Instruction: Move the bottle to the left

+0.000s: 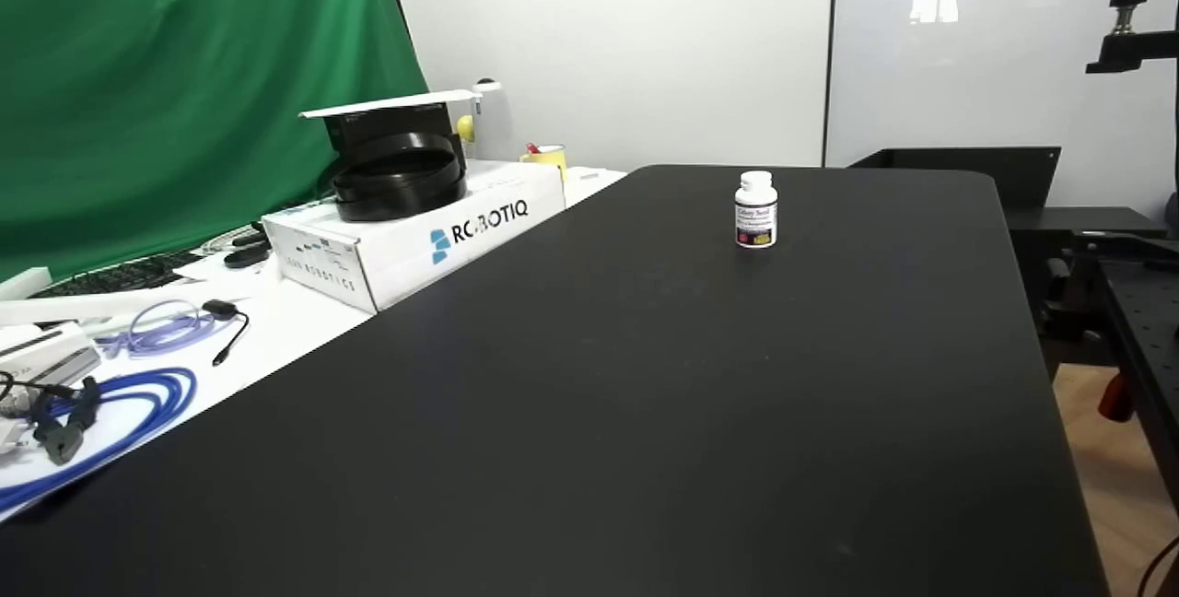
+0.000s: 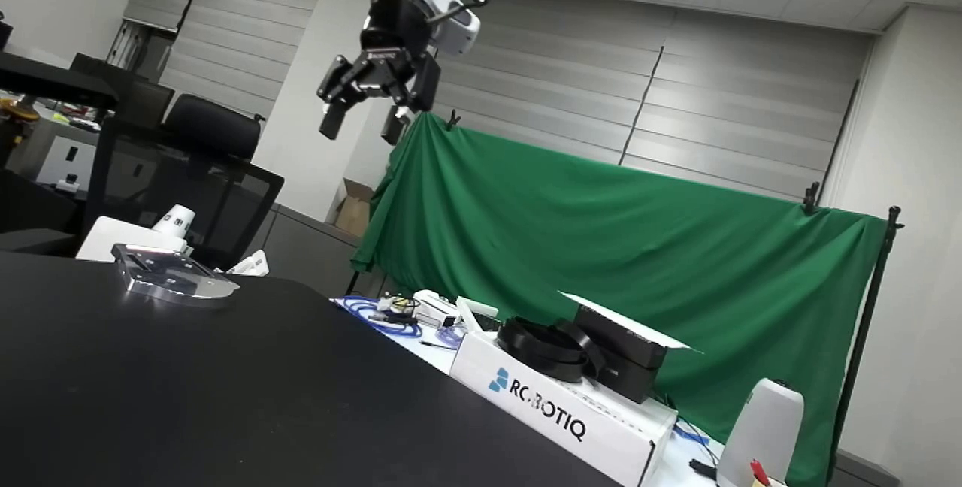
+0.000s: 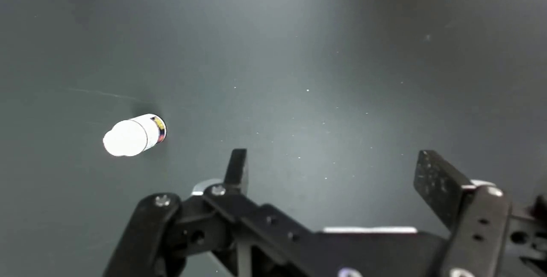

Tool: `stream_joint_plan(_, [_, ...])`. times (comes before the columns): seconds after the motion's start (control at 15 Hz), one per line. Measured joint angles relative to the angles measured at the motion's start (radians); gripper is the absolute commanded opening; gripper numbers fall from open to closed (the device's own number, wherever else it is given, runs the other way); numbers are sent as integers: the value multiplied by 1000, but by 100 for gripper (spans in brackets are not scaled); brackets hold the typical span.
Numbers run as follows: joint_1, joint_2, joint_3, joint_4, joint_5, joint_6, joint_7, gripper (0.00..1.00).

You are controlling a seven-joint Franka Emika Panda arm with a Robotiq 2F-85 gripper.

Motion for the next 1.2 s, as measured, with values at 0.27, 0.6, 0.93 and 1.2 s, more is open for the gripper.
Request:
stream_joint_plan(0.27, [-71,-22,-126,-36,19,75,-142,100])
stream_joint_plan(0.6, [-159,22,-245,-10,13,196,-274,100])
stream_joint_plan(0.93, [-201,105,-294,65,36,202,-298,100])
stream_joint_plan(1.2, [-201,118,-294,77,44,199,-298,100])
